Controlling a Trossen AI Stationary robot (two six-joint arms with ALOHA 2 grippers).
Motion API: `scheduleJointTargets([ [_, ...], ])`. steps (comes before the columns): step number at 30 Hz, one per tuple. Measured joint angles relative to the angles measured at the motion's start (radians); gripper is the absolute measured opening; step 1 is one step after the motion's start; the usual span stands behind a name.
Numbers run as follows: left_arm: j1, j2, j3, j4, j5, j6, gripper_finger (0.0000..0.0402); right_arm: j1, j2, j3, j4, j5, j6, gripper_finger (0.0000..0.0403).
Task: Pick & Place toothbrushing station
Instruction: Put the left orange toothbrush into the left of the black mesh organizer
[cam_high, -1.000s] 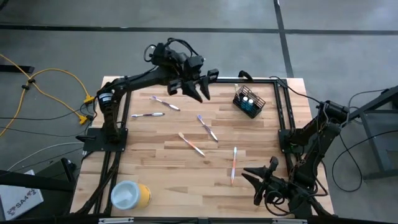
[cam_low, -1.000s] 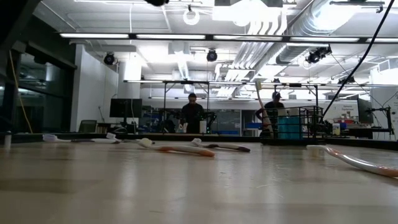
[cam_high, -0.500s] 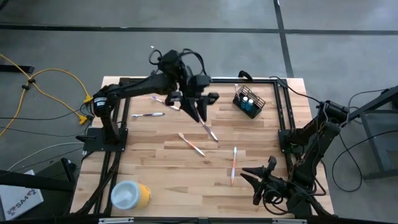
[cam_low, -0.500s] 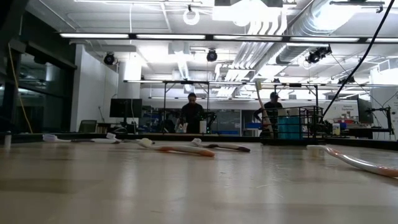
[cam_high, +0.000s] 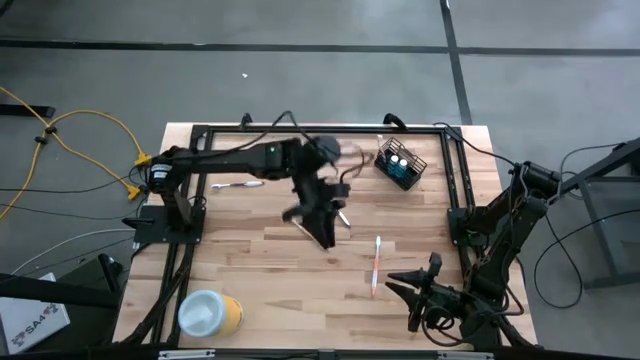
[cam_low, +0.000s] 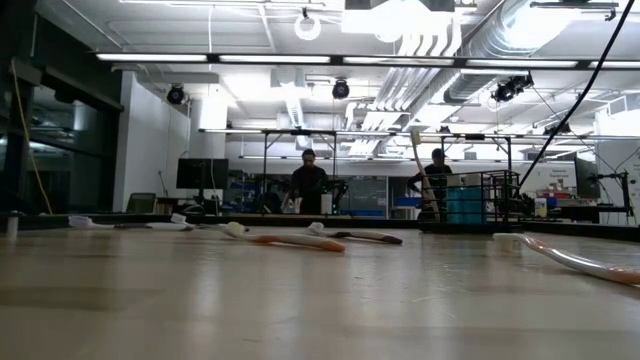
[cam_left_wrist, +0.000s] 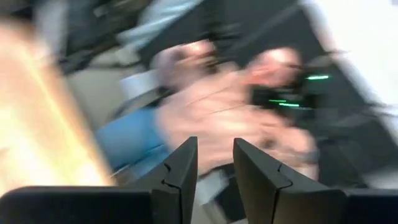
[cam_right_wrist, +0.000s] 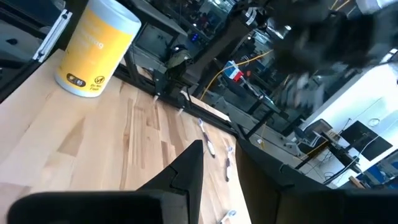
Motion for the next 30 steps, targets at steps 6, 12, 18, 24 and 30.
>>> scheduleJointTargets([
  [6,-0.061,-0.005,-0.002,-0.488,-0.559,0.39,0.0099,0.0,0.0,0.0,-0.002,-0.049,0.001,0.0087],
  [12,-0.177,-0.005,-0.002,-0.501,-0.823,0.394,0.0099,0.0,0.0,0.0,-0.025,-0.051,0.051,0.0087],
  [18,-0.294,-0.002,-0.001,-0.577,-1.036,0.355,0.0099,0.0,0.0,0.0,-0.085,-0.078,0.129,0.0087],
  [24,-0.371,0.0,-0.076,-0.554,-1.117,0.327,0.0099,-0.003,0.0,0.0,-0.11,-0.1,0.183,0.0087],
  [30,-0.404,0.002,-0.22,-0.45,-1.263,0.325,0.0099,-0.028,0.0,0.0,-0.109,-0.15,0.186,0.0087],
])
